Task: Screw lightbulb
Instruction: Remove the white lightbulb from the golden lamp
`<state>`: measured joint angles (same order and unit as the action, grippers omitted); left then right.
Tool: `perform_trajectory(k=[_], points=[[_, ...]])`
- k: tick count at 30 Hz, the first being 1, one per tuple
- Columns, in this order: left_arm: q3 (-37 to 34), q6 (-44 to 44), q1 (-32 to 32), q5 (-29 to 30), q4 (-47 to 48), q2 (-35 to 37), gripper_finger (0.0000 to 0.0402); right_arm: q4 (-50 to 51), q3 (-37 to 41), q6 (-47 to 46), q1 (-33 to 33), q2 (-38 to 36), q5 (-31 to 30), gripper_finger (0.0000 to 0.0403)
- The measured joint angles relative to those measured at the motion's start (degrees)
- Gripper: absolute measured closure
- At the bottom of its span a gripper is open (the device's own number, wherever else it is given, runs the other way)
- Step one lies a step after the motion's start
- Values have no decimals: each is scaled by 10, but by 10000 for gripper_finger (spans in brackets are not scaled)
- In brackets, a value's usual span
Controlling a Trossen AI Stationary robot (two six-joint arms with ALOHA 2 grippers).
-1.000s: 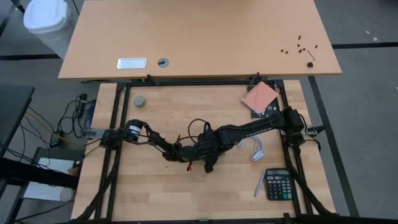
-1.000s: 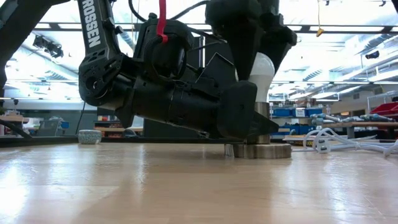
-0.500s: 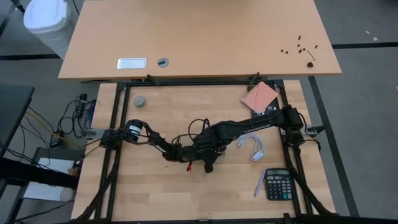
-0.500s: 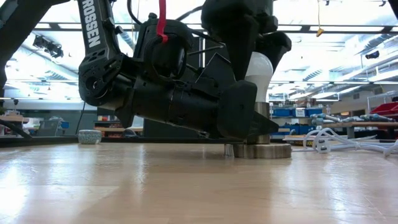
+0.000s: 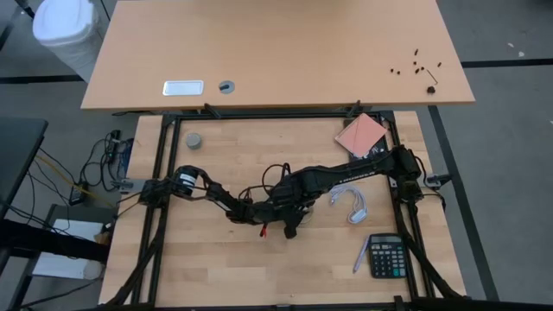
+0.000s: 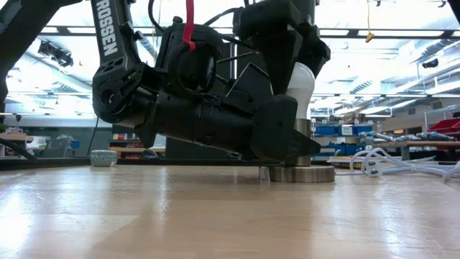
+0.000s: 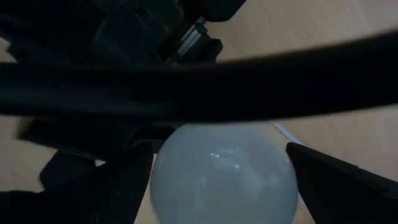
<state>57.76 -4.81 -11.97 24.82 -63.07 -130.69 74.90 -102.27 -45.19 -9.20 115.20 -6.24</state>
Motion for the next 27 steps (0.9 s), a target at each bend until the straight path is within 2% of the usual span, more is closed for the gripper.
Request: perform_trajectory(k=[5, 16, 21, 27], points=[[0, 1, 0, -2, 0, 0, 213, -9, 28, 2, -3, 0, -8, 29], [0, 0, 0, -2, 3, 0, 213, -41, 37, 26, -29, 0, -75, 36], [0, 1, 0, -2, 3, 0, 213, -44, 37, 41, -23, 0, -57, 79], [1, 1, 0, -3, 10, 0, 213, -42, 36, 41, -5, 0, 13, 135]])
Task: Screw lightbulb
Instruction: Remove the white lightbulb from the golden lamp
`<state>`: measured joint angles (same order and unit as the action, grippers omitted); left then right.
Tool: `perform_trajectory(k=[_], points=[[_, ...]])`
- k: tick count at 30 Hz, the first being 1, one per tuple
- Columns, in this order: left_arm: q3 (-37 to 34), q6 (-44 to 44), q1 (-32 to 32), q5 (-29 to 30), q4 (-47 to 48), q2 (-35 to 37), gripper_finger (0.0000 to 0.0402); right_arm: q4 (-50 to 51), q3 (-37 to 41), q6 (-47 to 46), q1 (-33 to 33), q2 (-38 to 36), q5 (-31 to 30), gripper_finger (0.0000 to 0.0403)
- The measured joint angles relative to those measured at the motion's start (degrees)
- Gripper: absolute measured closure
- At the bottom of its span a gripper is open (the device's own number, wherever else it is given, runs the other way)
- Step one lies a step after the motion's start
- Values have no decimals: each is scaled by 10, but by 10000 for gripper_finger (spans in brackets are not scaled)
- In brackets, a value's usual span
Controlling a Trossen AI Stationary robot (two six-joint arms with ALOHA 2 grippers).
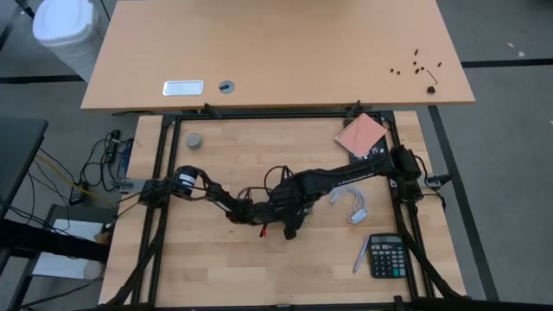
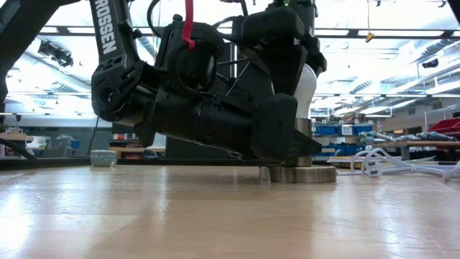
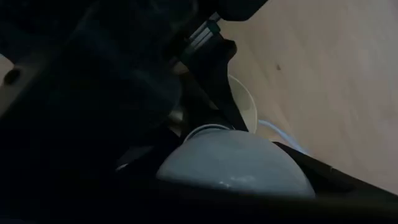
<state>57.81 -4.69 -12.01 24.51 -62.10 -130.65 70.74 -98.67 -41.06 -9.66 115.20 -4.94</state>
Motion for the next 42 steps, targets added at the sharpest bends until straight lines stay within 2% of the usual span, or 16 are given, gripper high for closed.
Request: perform_trajectory(k=[4, 9, 17, 22, 31, 42], points=[[0, 0, 0, -1, 2, 0, 213, 2, 0, -3, 10, 0, 24, 142], [0, 2, 0, -1, 3, 0, 213, 10, 0, 10, 14, 0, 44, 117], [0, 2, 0, 0, 4, 0, 213, 10, 0, 154, 9, 0, 48, 142], [0, 2, 0, 1, 4, 0, 213, 7, 0, 239, 9, 0, 48, 130], [0, 2, 0, -1, 4, 0, 213, 20, 0, 482, 9, 0, 46, 131], [0, 25, 0, -6, 4, 0, 213, 36, 0, 888, 8, 0, 25, 123]])
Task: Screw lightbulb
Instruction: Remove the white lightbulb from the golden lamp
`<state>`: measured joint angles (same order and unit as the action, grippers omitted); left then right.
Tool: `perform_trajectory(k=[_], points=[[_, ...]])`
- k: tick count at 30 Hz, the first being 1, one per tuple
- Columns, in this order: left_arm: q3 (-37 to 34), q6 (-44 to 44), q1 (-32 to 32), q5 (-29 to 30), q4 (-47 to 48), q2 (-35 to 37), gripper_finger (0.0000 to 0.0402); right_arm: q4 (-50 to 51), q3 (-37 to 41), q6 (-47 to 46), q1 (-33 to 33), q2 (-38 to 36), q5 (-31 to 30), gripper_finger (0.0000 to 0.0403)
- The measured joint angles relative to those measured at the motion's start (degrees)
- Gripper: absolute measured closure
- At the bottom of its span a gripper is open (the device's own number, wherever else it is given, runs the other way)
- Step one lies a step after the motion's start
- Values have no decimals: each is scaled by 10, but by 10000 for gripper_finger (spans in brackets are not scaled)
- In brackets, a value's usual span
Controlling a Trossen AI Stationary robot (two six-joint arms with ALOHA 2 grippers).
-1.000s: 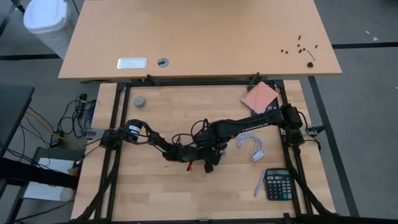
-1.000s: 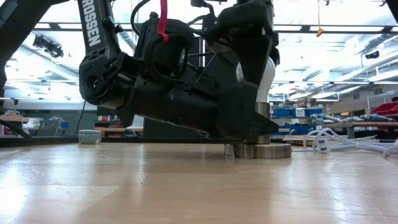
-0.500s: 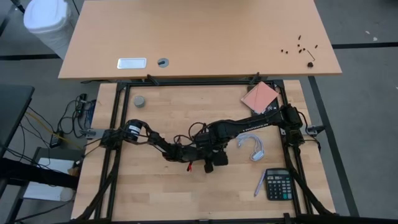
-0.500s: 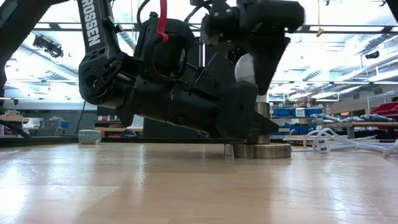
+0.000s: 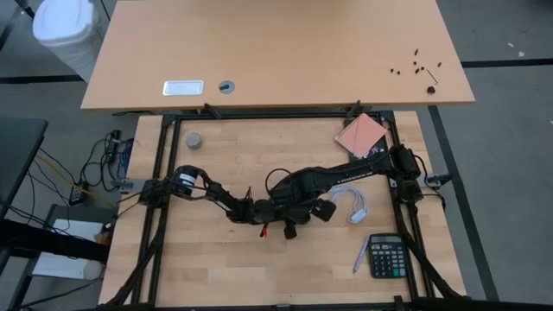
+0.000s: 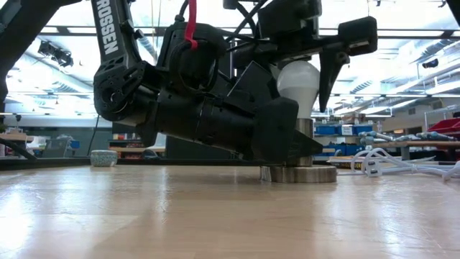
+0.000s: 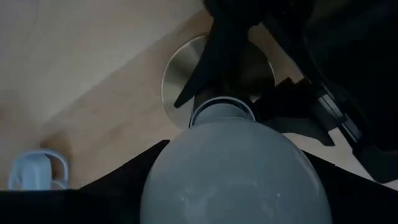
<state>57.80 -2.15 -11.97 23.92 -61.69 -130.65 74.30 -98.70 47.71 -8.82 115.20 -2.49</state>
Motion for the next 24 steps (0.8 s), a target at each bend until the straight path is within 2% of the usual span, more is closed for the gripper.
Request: perform_trajectory(k=[3, 10, 18, 24], points=[[0, 1, 0, 1, 0, 0, 213, -1, 0, 14, 0, 0, -5, 126], [-1, 4, 0, 0, -3, 0, 213, 2, 0, -62, 0, 0, -8, 110], [-1, 3, 0, 0, -3, 0, 213, 8, -42, -198, 0, 0, 26, 42], [-1, 2, 0, -1, -2, 0, 213, 37, -62, -370, 7, 0, 32, 5]])
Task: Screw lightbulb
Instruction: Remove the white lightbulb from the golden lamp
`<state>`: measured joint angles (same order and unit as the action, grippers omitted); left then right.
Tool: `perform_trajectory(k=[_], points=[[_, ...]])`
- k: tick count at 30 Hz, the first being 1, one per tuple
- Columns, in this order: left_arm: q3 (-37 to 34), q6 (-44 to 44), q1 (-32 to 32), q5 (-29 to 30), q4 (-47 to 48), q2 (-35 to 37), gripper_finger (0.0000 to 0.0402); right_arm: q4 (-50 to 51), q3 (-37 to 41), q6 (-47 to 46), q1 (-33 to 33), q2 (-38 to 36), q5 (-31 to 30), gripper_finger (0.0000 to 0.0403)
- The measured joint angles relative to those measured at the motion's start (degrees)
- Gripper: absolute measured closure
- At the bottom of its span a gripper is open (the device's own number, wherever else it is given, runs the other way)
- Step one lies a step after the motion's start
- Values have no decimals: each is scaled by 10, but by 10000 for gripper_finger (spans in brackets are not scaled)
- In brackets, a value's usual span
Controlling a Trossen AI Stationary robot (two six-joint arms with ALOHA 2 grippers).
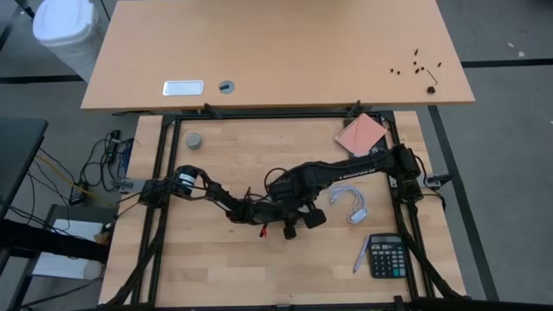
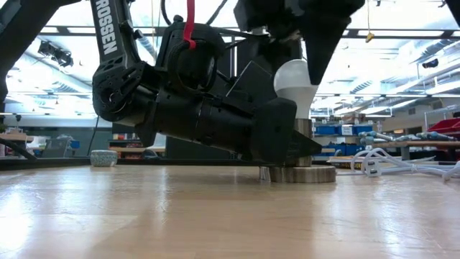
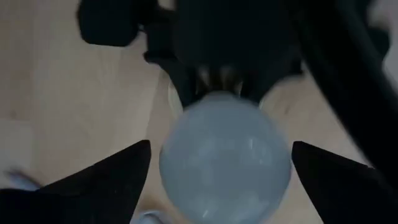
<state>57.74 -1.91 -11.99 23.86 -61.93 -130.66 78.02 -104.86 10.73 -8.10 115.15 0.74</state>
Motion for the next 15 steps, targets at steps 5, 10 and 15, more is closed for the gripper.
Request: perform_trajectory(k=[5, 10, 15], points=[[0, -2, 0, 0, 0, 0, 213, 27, 0, -215, 7, 0, 4, 15], [0, -16, 0, 0, 0, 0, 213, 26, 10, -412, 7, 0, -10, 21], [0, -16, 0, 0, 1, 0, 213, -14, 30, -504, -1, -1, -30, 22]])
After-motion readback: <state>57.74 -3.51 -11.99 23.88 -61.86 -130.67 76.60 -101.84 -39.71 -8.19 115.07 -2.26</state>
